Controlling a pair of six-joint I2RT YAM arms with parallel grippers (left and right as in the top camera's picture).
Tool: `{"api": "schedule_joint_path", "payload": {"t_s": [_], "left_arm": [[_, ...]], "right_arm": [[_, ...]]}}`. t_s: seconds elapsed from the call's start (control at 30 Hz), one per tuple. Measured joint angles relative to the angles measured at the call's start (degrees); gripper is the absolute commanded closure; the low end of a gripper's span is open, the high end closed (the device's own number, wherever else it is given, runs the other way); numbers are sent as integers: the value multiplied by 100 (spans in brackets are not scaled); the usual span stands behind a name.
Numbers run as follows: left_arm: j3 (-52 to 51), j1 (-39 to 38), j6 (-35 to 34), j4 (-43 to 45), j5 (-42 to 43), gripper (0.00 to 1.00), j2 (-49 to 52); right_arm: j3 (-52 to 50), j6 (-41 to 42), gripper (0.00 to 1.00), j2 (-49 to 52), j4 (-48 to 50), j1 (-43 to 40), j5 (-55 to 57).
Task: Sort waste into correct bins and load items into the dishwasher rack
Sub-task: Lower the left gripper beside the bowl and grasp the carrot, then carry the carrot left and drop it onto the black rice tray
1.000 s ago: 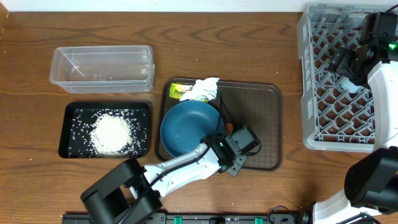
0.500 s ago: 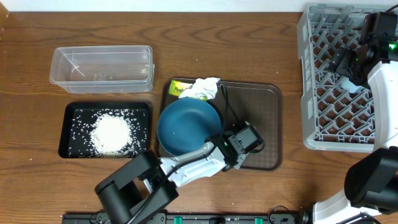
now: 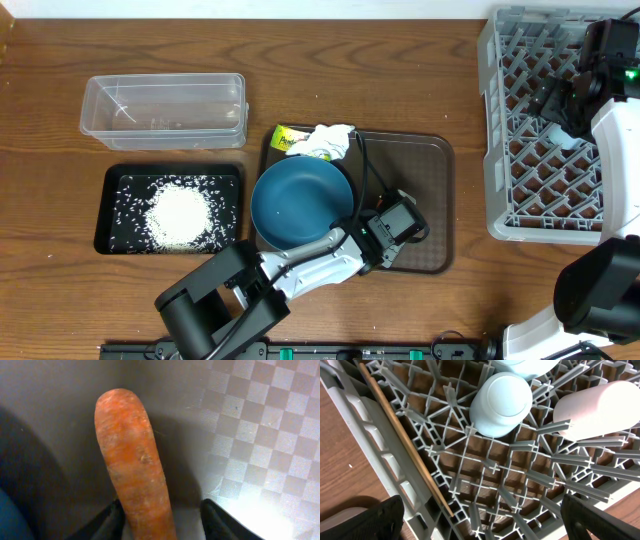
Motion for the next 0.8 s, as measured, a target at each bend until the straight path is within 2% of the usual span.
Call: {"api": "schedule_joint_path", "payload": {"t_s": [0.37, 0.6, 0.8], "left_arm": [[9, -2, -39, 46, 103, 80, 76], [7, 0, -63, -7, 103, 81, -50], [7, 0, -109, -26, 103, 81, -979]], "right_arm": [[0, 0, 1, 0, 0, 0, 0], [0, 0, 1, 0, 0, 0, -2], [0, 0, 1, 0, 0, 0, 0]]}}
